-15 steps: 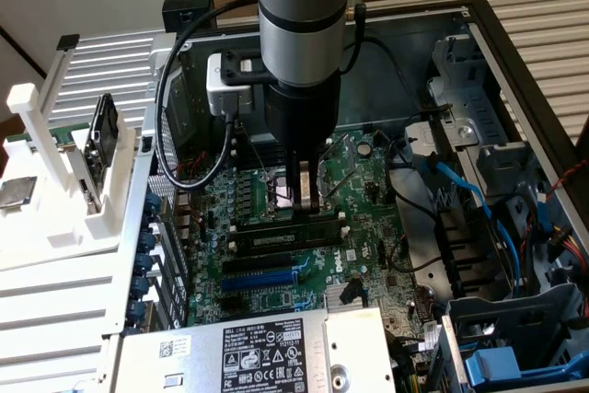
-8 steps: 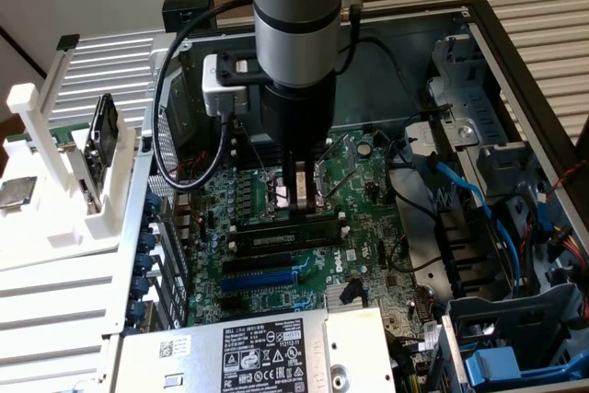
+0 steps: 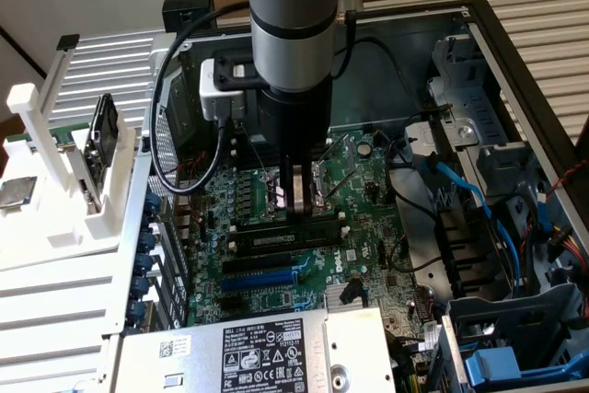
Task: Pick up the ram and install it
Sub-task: 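Press down the ram until it locks into place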
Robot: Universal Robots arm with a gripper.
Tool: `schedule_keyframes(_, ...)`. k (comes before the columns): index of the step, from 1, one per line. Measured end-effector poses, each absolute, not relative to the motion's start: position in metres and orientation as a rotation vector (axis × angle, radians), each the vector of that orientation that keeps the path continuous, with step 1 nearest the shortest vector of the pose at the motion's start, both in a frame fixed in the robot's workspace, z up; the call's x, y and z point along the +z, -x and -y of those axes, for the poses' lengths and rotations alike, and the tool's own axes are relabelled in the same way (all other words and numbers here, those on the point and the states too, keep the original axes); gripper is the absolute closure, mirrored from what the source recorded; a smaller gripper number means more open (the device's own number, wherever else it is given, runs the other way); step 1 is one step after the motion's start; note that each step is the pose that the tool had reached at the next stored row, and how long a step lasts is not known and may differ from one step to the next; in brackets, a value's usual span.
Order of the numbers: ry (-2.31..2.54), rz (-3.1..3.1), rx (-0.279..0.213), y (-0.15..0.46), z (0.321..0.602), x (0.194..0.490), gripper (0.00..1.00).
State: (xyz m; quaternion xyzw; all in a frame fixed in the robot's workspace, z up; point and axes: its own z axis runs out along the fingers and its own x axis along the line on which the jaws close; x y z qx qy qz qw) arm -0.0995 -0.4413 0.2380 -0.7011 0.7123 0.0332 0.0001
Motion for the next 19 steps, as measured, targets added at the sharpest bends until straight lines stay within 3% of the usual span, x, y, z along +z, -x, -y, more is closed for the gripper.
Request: schedule_keyframes(19, 2.203, -2.238, 0.103, 0.1025, 0.4372, 0.2330, 0.90)
